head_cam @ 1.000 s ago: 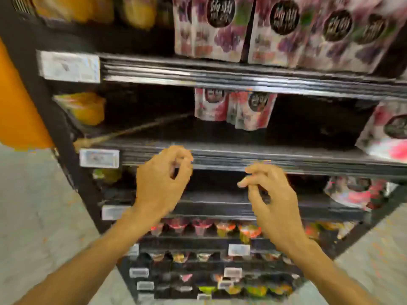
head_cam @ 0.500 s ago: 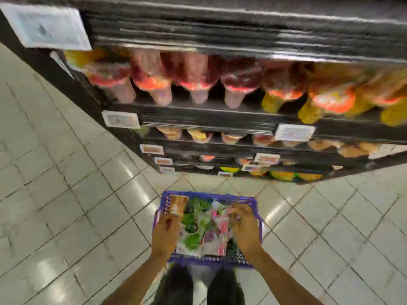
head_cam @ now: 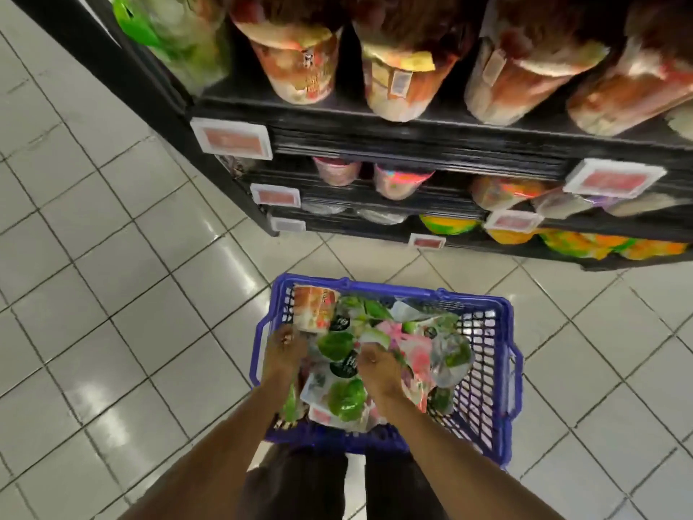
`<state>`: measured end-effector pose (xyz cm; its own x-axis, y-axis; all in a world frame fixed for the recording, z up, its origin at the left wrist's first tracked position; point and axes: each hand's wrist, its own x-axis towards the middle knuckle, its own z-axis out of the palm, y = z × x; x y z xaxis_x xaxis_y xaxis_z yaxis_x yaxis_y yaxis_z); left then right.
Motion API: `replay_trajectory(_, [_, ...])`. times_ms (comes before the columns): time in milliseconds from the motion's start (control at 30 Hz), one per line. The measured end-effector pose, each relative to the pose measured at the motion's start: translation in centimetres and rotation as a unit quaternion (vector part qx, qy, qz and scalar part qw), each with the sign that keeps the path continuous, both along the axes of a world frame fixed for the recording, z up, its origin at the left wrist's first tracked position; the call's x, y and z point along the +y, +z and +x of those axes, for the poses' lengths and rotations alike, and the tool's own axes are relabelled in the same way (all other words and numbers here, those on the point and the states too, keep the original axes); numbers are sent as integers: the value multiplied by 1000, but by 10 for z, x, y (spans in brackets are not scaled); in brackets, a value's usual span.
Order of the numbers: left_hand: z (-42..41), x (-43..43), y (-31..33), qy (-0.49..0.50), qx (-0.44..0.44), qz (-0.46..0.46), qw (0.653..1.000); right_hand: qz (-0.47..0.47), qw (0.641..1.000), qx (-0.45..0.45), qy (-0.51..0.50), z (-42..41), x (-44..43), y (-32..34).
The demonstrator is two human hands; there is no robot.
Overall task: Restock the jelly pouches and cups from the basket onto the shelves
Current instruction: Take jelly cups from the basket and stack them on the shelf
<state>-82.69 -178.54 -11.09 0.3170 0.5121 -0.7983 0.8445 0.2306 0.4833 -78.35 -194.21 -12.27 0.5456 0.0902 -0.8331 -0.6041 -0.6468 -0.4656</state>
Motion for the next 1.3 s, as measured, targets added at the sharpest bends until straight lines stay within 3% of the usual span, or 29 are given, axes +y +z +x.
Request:
replay_trajectory(133, [22,11,-53,-155,41,125,979,47,985,57,-156,20,35,-54])
replay_trajectory(233, [37,2,-76,-294,127,205,925,28,965,81,-248,24,52,-74])
replay_trajectory(367, [45,-12,-91,-380,195,282,859,2,954,78,-291,19,48,-75])
replay_trajectory(433, [43,-13,-87,-375,194,289,859,13,942,83,-324,17,38,-63])
replay_trajectory(533, [36,-11,-61,-306,158,203,917,24,950,77,-302,13,20,-35])
replay_trajectory(633, [21,-10,-4,-145,40,28,988,46,942,76,-324,13,1,13])
replay_trajectory(733, [9,-12,79,-37,-54,-119,991,55,938,65,-336,13,-14,76])
replay_trajectory(800, [7,-9,145,-8,-103,-169,980,78,936,44,-340,17,-21,132])
replay_trajectory(1100, [53,-1,437,-101,-270,-104,952,212,917,-110,-321,67,-3,406])
replay_trajectory(1300, [76,0,567,-110,-351,-48,929,297,889,-199,-287,91,2,551])
